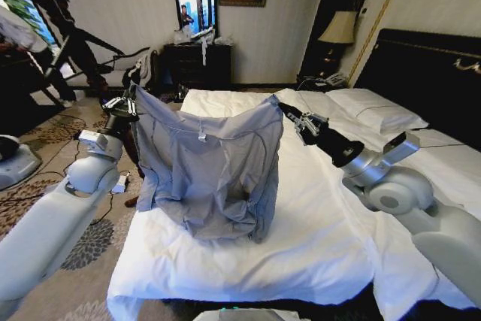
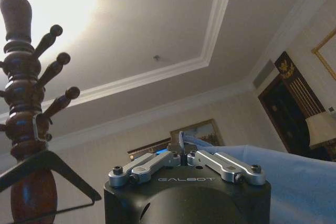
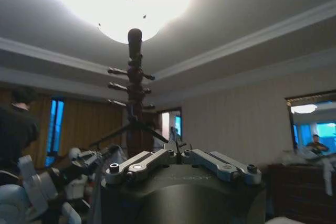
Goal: Pick up the clothes from the bed and hang them on the clothes hanger.
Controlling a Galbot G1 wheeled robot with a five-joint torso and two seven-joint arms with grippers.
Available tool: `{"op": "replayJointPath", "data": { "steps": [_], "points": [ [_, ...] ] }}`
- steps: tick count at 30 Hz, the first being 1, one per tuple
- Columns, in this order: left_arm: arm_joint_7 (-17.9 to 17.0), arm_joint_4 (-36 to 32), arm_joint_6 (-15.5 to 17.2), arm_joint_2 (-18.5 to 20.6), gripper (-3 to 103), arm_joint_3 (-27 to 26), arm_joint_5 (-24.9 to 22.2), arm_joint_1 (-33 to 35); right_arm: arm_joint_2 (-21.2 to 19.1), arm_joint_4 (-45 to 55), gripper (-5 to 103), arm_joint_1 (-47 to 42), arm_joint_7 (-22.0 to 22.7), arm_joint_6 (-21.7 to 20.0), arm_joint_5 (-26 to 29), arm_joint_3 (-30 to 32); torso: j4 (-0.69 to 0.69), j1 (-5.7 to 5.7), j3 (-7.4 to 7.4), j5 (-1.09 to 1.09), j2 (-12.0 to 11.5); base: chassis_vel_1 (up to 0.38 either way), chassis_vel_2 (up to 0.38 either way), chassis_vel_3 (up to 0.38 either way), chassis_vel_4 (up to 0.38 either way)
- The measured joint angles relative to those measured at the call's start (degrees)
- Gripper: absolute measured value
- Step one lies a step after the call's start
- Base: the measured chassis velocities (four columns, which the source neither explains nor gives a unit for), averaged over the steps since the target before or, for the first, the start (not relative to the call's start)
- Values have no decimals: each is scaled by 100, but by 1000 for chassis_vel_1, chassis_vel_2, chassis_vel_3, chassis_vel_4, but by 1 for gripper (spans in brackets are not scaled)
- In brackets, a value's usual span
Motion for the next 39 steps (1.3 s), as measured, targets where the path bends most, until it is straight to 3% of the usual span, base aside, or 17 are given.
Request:
{"op": "replayJointPath", "data": {
  "steps": [15,19,21,24,25,29,30,33,35,38,39],
  "points": [
    [-25,-115,-38,9,0,-68,-31,140,62,96,0,-415,77,-42,-310,79,-1,0,0,1,0,0,0,0,0],
    [-148,-108,89,16,-3,-1,-14,340,84,95,0,-305,77,-33,-198,105,0,0,0,0,0,0,0,0,0],
    [-166,-83,174,5,1,46,-13,448,80,93,0,-220,77,-12,-62,145,1,0,0,0,0,0,0,0,0],
    [-141,-70,131,-40,17,72,-77,535,39,92,0,-161,77,50,96,233,0,0,0,-1,0,0,0,0,0],
    [-141,-70,131,-40,17,72,-77,535,39,92,0,-161,77,50,96,233,0,0,0,-1,0,0,0,0,0],
    [338,-93,-198,-4,33,39,-607,602,9,92,0,-171,174,67,117,278,-1,0,0,0,0,0,0,0,0],
    [338,-93,-198,-4,33,39,-607,602,9,92,0,-171,174,67,117,278,-1,0,0,0,0,0,0,0,0],
    [821,34,-406,60,49,-102,-1148,609,27,93,0,-161,400,49,146,285,-1,0,0,0,0,0,0,0,0],
    [1023,80,-443,102,49,-174,-1372,656,42,93,0,-148,505,42,174,285,-2,0,0,1,0,0,0,0,0],
    [1856,170,-476,238,66,-376,-1851,943,85,69,0,-102,788,37,225,282,1,0,0,-1,0,0,0,0,0],
    [2028,168,-465,266,66,-415,-1911,1017,93,51,0,-90,853,37,227,278,1,0,0,-1,0,0,0,0,0]
  ]
}}
